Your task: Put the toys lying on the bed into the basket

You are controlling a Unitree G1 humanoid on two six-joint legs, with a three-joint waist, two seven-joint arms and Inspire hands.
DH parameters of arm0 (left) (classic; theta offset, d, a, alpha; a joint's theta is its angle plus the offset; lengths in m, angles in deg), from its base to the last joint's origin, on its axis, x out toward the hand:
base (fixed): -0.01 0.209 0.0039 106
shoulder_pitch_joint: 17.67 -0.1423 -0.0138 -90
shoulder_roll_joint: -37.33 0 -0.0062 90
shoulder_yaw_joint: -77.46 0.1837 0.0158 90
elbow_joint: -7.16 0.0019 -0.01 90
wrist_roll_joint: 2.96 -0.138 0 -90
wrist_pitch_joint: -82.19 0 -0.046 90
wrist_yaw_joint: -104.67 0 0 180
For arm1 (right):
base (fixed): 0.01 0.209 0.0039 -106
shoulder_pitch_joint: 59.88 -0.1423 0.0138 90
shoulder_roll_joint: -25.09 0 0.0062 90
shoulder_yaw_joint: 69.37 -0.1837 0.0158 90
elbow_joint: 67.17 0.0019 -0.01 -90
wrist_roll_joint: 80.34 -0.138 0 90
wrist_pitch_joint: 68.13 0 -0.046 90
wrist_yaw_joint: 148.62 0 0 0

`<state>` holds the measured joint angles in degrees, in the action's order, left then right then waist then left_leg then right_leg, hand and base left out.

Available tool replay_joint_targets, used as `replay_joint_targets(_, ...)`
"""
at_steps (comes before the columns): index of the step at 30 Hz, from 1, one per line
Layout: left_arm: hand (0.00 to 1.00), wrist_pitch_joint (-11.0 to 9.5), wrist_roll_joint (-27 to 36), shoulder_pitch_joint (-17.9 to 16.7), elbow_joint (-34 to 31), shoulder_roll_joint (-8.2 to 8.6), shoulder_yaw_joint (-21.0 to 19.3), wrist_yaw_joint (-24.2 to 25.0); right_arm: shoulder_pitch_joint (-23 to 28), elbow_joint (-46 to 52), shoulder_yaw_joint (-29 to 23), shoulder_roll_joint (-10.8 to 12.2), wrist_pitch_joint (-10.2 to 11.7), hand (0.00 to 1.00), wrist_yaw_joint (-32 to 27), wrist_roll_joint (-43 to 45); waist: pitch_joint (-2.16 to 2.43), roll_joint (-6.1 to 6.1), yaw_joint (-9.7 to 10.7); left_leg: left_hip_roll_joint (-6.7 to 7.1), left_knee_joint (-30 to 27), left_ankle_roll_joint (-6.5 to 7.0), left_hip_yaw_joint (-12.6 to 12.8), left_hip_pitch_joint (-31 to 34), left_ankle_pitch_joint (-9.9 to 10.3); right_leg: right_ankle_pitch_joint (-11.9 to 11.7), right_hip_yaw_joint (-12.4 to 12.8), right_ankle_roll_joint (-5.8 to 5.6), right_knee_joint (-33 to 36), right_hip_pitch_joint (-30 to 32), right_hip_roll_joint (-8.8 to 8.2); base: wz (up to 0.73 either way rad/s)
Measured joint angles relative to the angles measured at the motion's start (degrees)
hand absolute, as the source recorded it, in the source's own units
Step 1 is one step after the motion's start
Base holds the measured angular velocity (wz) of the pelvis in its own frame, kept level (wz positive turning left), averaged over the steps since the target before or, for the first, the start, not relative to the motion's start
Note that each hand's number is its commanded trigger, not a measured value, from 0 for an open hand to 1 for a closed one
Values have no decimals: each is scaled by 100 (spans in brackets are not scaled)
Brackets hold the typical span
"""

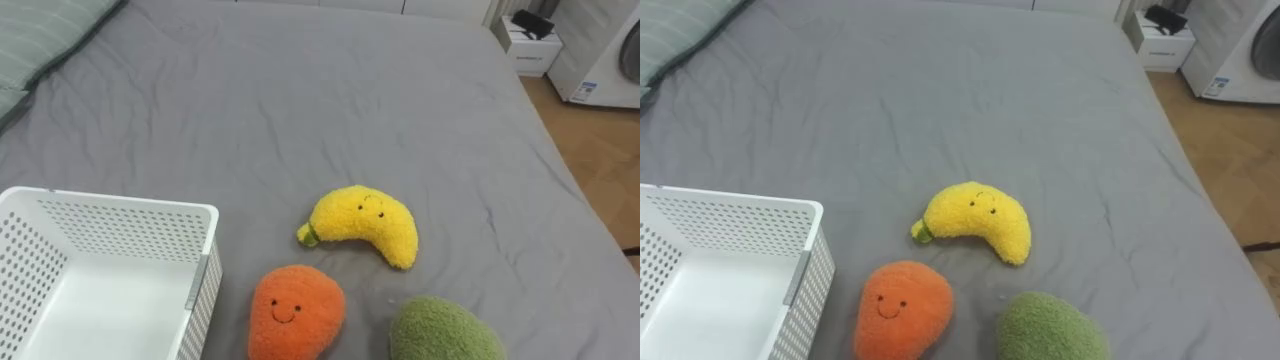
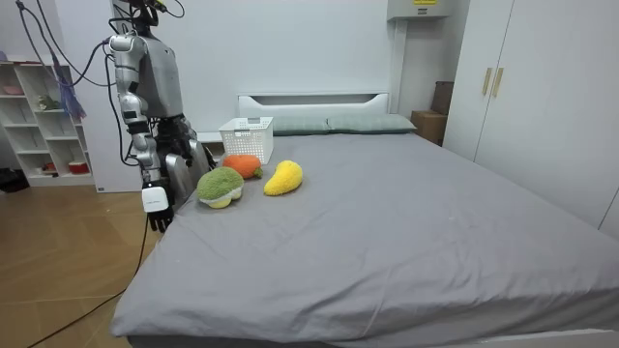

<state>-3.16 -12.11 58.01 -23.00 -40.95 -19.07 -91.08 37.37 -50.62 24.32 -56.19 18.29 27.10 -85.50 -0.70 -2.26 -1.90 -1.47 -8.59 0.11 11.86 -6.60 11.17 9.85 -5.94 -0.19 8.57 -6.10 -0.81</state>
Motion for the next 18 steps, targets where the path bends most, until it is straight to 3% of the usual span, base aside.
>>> replay_joint_targets(12, 0, -106, 347, 77, 103, -4, -15, -36, -2, -35, -57, 3, 41, 0, 22, -183, 7, 22, 1, -1, 2, 0, -3, 2, 0, 0, -10, 0, -1, 7, -4, 0)
replay_joint_targets(18, 0, -108, 527, 85, 96, -20, -135, 35, 86, -51, -83, 2, 105, 0, 75, -908, 7, 11, 25, -2, 1, 0, 24, -38, 0, 0, 20, 0, 3, -27, 1, -1)
